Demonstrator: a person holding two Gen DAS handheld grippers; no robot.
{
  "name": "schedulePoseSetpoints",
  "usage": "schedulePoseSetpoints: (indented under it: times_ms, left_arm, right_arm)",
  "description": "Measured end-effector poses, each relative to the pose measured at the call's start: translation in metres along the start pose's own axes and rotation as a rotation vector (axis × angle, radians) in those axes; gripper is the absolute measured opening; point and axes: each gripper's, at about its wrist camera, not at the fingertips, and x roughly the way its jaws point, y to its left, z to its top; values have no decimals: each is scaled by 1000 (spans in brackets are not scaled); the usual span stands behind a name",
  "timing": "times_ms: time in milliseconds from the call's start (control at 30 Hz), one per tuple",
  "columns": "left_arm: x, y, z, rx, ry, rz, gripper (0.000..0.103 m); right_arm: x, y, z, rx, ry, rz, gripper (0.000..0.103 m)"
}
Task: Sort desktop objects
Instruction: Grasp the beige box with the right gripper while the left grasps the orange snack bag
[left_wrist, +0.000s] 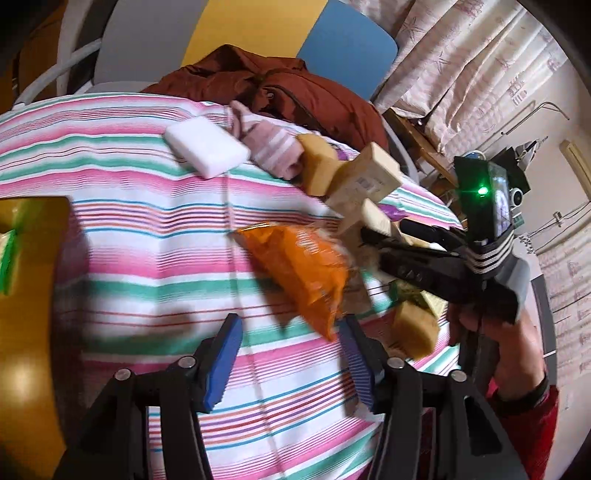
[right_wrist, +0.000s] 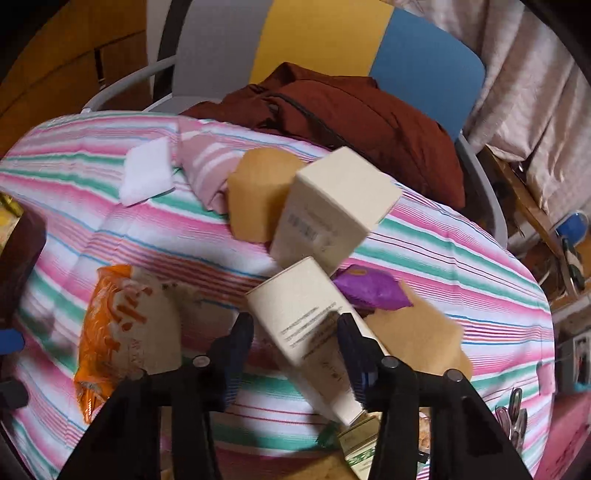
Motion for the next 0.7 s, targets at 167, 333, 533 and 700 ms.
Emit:
schedulePoseSetpoints:
  times_ms: [167,333,533,700]
  left_arm:
    - [23,-25,18,21,43,10,64]
    - [50,-38,33,31,97,72,68]
    - [78,-43,35,84,117,190,72]
    - [87,-25,29,46,108,161,74]
  right_arm:
    - [20,-22,-4,9,84,13,94]
    - [17,-22,-5,29,96,105,70]
    - [23,-16,-7,68,151,170,54]
    - [27,-13,-9,72,183,172,51]
